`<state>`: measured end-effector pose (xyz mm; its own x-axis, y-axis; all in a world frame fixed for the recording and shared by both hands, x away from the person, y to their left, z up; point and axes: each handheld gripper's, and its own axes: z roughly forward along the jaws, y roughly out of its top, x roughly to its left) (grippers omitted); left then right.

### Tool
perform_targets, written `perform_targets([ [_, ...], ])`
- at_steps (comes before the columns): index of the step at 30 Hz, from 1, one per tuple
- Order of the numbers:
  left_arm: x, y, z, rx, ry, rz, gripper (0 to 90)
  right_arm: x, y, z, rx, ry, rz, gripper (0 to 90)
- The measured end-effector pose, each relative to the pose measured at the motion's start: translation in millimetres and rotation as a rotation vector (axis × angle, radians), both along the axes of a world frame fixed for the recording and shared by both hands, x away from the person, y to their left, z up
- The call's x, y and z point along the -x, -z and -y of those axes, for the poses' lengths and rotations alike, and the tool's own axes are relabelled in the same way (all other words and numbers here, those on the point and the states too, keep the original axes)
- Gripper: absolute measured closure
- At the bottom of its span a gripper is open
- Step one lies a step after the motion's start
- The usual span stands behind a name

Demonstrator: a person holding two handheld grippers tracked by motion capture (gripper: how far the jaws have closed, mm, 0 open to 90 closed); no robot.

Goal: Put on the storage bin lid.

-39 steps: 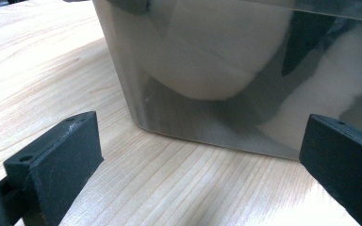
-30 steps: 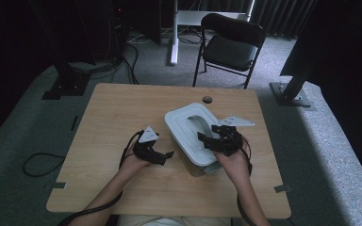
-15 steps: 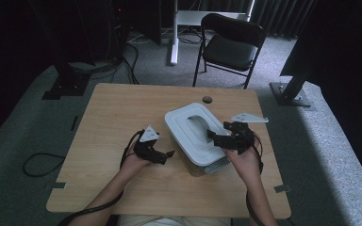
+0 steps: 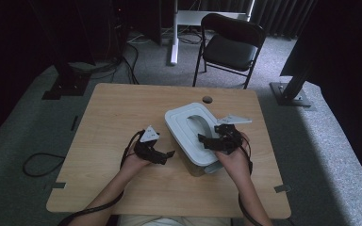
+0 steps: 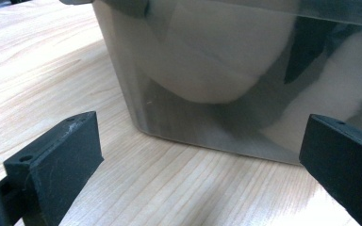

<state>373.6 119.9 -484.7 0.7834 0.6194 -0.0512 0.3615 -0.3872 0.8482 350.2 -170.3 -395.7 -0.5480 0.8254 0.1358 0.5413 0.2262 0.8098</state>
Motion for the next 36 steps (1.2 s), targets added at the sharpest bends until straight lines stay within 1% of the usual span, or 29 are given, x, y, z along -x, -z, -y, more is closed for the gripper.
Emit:
perform_targets([
  [3, 0.5, -0.7, -0.4, 0.0, -0.002, 0.003, 0.4, 2.8, 1.4, -3.7, 0.018, 0.01, 0.015, 21.9],
  [6, 0.5, -1.6, -1.2, -0.002, -0.002, 0.007, 0.4, 6.0, 1.4, -7.5, 0.024, -0.01, 0.013, 20.7],
  [8, 0.6, -1.6, -1.3, 0.001, -0.003, 0.006, 0.4, 6.7, 1.0, -8.8, 0.031, -0.011, 0.009, 20.6],
  [10, 1.1, -1.6, -0.9, 0.0, -0.002, 0.008, 0.4, 7.3, 1.4, -9.8, 0.041, -0.013, 0.012, 20.7],
  [12, 1.1, -1.4, -0.6, 0.0, -0.002, 0.008, 0.4, 7.9, 2.3, -11.8, 0.067, -0.022, 0.019, 20.7],
  [14, 1.1, -1.5, -0.2, 0.002, -0.003, 0.008, 0.4, 7.3, 4.4, -11.7, 0.067, -0.024, 0.022, 20.8],
  [16, 1.6, -1.6, 0.5, 0.007, -0.004, 0.01, 0.4, 8.0, 7.7, -12.7, 0.081, -0.023, 0.033, 20.8],
  [17, 2.1, -1.4, 0.7, 0.01, -0.002, 0.011, 0.4, 9.7, 9.6, -15.1, 0.096, -0.015, 0.049, 20.8],
  [18, 2.2, -1.1, 0.9, 0.009, 0.001, 0.009, 0.4, 10.3, 10.3, -16.6, 0.101, -0.014, 0.056, 20.8],
  [19, 2.5, -0.8, 1.3, 0.004, 0.0, 0.01, 0.4, 9.7, 10.5, -15.6, 0.093, -0.014, 0.052, 20.9],
  [22, 2.8, -0.1, 1.2, 0.005, 0.001, 0.006, 0.4, 9.6, 12.2, -17.2, 0.088, -0.008, 0.068, 20.9],
  [25, 3.2, 0.9, 2.0, 0.002, 0.003, 0.003, 0.4, 7.4, 10.1, -17.8, 0.098, -0.015, 0.054, 20.9],
  [27, 3.3, 0.6, 1.6, 0.001, 0.005, 0.006, 0.4, 7.1, 9.7, -17.5, 0.096, -0.015, 0.053, 20.9],
  [29, 3.0, 0.3, 0.9, 0.006, 0.001, 0.004, 0.4, 8.1, 7.5, -19.0, 0.109, -0.015, 0.047, 20.8],
  [32, 1.4, -0.1, -0.1, 0.005, -0.005, 0.002, 0.4, 8.1, 5.2, -20.2, 0.107, -0.021, 0.038, 20.7],
  [33, 1.2, -0.6, -0.6, 0.006, -0.006, 0.002, 0.4, 7.8, 2.9, -19.0, 0.09, -0.029, 0.04, 20.6],
  [34, 1.0, -1.0, -1.0, 0.006, -0.007, 0.005, 0.4, 7.6, 1.2, -17.9, 0.083, -0.035, 0.029, 19.9],
  [35, 0.6, -1.2, -1.2, 0.006, -0.007, 0.005, 0.5, 8.0, -1.0, -17.1, 0.079, -0.037, 0.02, 19.8],
  [36, 0.1, -1.5, -1.5, 0.003, -0.006, 0.005, 0.4, 9.1, -3.5, -16.9, 0.083, -0.036, 0.025, 19.8],
])
